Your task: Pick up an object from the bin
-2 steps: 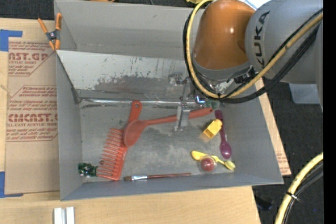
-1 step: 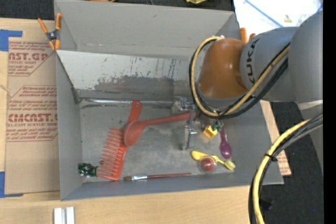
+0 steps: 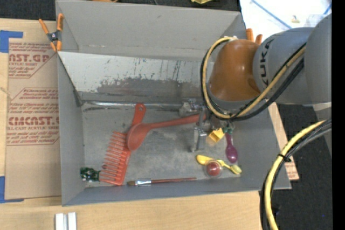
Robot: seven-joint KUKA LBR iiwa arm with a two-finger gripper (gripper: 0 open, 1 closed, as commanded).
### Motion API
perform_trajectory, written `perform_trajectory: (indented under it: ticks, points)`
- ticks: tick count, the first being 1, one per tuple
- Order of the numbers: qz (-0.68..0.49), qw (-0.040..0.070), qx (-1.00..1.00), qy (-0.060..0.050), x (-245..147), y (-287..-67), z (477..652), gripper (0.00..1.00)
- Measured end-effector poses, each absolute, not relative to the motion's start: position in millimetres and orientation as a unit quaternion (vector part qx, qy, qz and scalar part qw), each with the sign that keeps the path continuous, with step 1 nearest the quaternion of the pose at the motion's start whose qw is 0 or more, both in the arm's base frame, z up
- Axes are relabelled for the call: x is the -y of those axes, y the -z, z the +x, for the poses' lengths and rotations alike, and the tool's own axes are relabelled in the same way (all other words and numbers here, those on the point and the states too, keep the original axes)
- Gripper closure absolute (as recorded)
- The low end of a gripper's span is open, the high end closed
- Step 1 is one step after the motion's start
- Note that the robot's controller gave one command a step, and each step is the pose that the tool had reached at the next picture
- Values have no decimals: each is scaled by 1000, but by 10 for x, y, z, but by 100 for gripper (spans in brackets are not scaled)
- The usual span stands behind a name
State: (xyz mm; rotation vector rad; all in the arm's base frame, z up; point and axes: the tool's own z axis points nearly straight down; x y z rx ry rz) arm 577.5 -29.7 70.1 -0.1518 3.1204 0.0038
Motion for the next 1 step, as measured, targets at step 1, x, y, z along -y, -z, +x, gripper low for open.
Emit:
perform_trajectory:
  ticks: [1]
  points:
    - [-104,4,-995,-1,-213,-1005,5906,0]
